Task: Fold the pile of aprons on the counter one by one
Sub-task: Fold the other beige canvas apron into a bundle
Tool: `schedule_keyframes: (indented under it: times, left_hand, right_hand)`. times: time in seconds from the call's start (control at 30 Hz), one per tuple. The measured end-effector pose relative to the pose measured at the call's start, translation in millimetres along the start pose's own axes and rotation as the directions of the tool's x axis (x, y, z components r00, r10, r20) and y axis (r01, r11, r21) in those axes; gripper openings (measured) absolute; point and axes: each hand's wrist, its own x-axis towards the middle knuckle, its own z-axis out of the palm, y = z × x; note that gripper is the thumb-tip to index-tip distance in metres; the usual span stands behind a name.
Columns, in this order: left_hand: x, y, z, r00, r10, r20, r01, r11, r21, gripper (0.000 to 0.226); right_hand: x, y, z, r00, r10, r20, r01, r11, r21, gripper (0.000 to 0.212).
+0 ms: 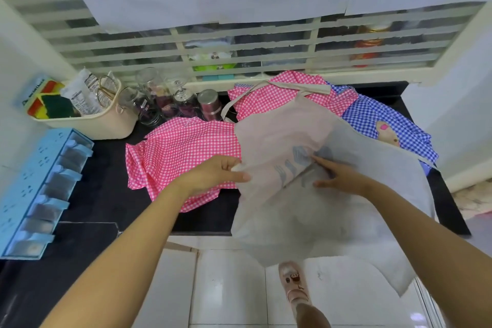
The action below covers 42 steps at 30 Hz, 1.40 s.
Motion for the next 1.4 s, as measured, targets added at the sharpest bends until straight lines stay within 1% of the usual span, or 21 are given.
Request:
schedule_keyframes:
  times: [0.07, 0.17, 0.2, 0.3, 0.37, 0.43, 0.53, 0.6, 0.67, 0.8, 0.87, 0.93, 1.0, 1.03, 1.1, 1.17, 1.2, 1.23, 1.3, 1.37, 1.4]
  left_hand:
    - [-3, 11, -4, 0.998, -0.005, -0.06, 0.008, 0.999, 0.041, 0.021]
    - [-5, 30, -19, 0.971, 0.017, -0.237, 0.07, 0.933, 0.353, 0.027]
    - [-7, 40, -30, 0.974, -0.04, -0.223, 0.134, 0.895, 0.425, 0.037]
    - [-18, 68, -75, 0.915, -0.384, 0.127, 0.296, 0.85, 0.437, 0.067]
    - [-29, 75, -97, 0.822, -0.445, 0.357, 0.259, 0.848, 0.461, 0.034]
    - [-41, 74, -108, 0.823, -0.408, 0.395, 0.225, 0.873, 0.433, 0.024]
    - [-50, 53, -112, 0.934, -0.256, 0.249, 0.249, 0.967, 0.06, 0.063]
    - [-52, 38, -112, 0.976, -0.212, 0.05, 0.217, 0.966, -0.141, 0.068]
    - [-54, 28, -113, 0.958, -0.27, -0.096, 0.255, 0.957, -0.141, 0.061]
    - [-71, 19, -145, 0.912, -0.407, -0.057, 0.375, 0.88, -0.29, 0.062]
    - [-77, 18, -158, 0.867, -0.462, -0.185, 0.428, 0.882, -0.198, 0.044]
    - [-71, 12, -156, 0.759, -0.415, -0.502, 0.452, 0.891, -0.053, 0.025]
    - [-58, -8, -133, 0.549, -0.133, -0.825, 0.489, 0.852, 0.188, 0.038]
    - [-51, -17, -107, 0.517, 0.09, -0.851, 0.447, 0.82, 0.358, 0.046]
    - [-38, -40, -36, 0.647, 0.427, -0.632, 0.194, 0.71, 0.677, 0.049]
    - [-14, -68, 36, 0.794, 0.529, -0.3, -0.019, 0.515, 0.857, 0.053]
    - [-3, -76, 68, 0.881, 0.442, -0.168, -0.061, 0.458, 0.887, 0.056]
    - [6, -81, 95, 0.96, 0.255, -0.118, -0.021, 0.483, 0.875, 0.063]
    - [22, -94, 127, 0.985, -0.101, -0.143, 0.175, 0.498, 0.85, 0.089]
    - [35, -104, 131, 0.976, -0.123, -0.177, 0.213, 0.421, 0.882, 0.107]
    - [39, -107, 130, 0.977, -0.113, -0.179, 0.21, 0.413, 0.886, 0.113]
  right_hand:
    - [1, 0, -4, 1.0, -0.007, 0.02, 0.007, 1.0, 0.008, 0.081]
    - [2, -4, -3, 0.998, -0.044, 0.044, 0.046, 0.997, -0.056, 0.089]
    - [4, -6, -1, 0.998, -0.047, 0.052, 0.053, 0.993, -0.105, 0.094]
    - [11, -13, 7, 0.997, -0.034, 0.071, 0.05, 0.968, -0.244, 0.107]
    - [20, -12, 11, 0.998, -0.017, 0.066, 0.036, 0.951, -0.308, 0.113]
    - [27, -11, 11, 0.999, 0.001, 0.04, 0.013, 0.938, -0.347, 0.115]
    - [37, -11, 7, 0.999, 0.038, 0.02, -0.028, 0.932, -0.36, 0.116]
    - [42, -13, 4, 0.998, 0.051, 0.023, -0.039, 0.927, -0.372, 0.116]
    - [46, -15, 2, 0.998, 0.059, 0.027, -0.045, 0.923, -0.381, 0.116]
    - [51, -14, 0, 0.998, 0.048, 0.028, -0.032, 0.905, -0.424, 0.115]
    - [52, -14, -2, 0.998, 0.053, 0.02, -0.039, 0.899, -0.435, 0.114]
    - [55, -14, -1, 0.998, 0.068, 0.0, -0.061, 0.89, -0.451, 0.112]
    - [58, -14, 5, 0.997, 0.069, -0.034, -0.076, 0.878, -0.472, 0.112]
    - [59, -14, 10, 0.997, 0.06, -0.058, -0.08, 0.877, -0.474, 0.112]
    - [58, -15, 17, 0.992, 0.049, -0.113, -0.094, 0.896, -0.433, 0.11]
    - [56, -17, 25, 0.985, 0.023, -0.171, -0.083, 0.933, -0.349, 0.106]
    - [51, -20, 30, 0.977, 0.01, -0.212, -0.075, 0.951, -0.301, 0.101]
    - [44, -24, 36, 0.961, -0.009, -0.277, -0.061, 0.968, -0.243, 0.091]
    - [21, -31, 53, 0.881, -0.092, -0.465, 0.041, 0.992, -0.119, 0.059]
    - [-18, -43, 80, 0.757, -0.097, -0.647, 0.181, 0.981, 0.064, 0.032]
    - [-41, -43, 96, 0.741, -0.005, -0.672, 0.196, 0.958, 0.208, 0.026]
